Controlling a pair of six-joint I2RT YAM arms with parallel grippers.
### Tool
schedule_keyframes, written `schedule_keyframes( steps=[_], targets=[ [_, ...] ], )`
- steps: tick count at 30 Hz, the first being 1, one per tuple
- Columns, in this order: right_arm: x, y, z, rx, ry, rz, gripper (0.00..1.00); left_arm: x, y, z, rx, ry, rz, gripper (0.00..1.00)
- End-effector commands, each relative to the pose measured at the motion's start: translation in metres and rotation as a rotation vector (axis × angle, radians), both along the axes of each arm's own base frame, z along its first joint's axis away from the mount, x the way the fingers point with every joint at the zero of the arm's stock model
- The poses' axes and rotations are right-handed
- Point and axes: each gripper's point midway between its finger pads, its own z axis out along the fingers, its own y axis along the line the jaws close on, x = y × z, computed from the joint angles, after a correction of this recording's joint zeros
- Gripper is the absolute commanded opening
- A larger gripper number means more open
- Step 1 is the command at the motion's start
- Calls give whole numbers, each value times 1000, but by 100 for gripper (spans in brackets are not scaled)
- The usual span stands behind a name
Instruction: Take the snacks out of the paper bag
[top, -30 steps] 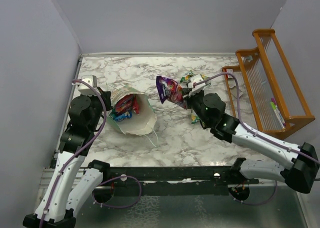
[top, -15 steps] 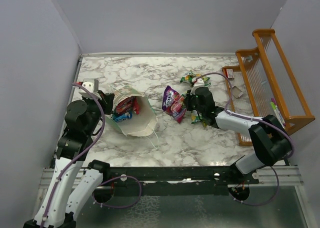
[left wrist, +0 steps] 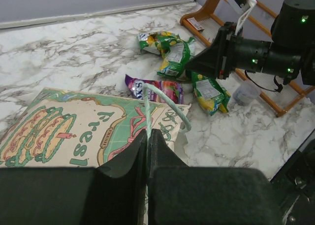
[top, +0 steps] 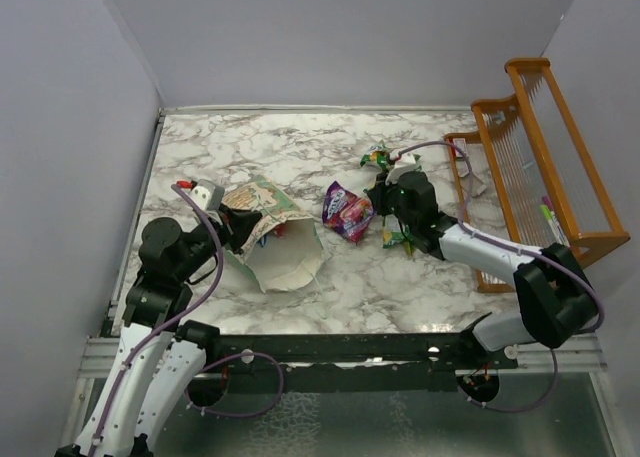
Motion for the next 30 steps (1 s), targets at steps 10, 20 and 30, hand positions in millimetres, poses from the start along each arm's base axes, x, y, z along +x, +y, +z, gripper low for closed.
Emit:
schedule_keyframes(
  steps=[10,20,30],
  targets=[
    [-38,43,81,-4,-238,428,47,-7,-7,20,-24,-77,-55,0],
    [-191,125,106,-24,-735,1127,60,-6,-6,26,-17,-88,-46,0],
    [-197,184,74,-302,-896,1226,64,-5,-5,29,-25,-89,-36,0]
  ],
)
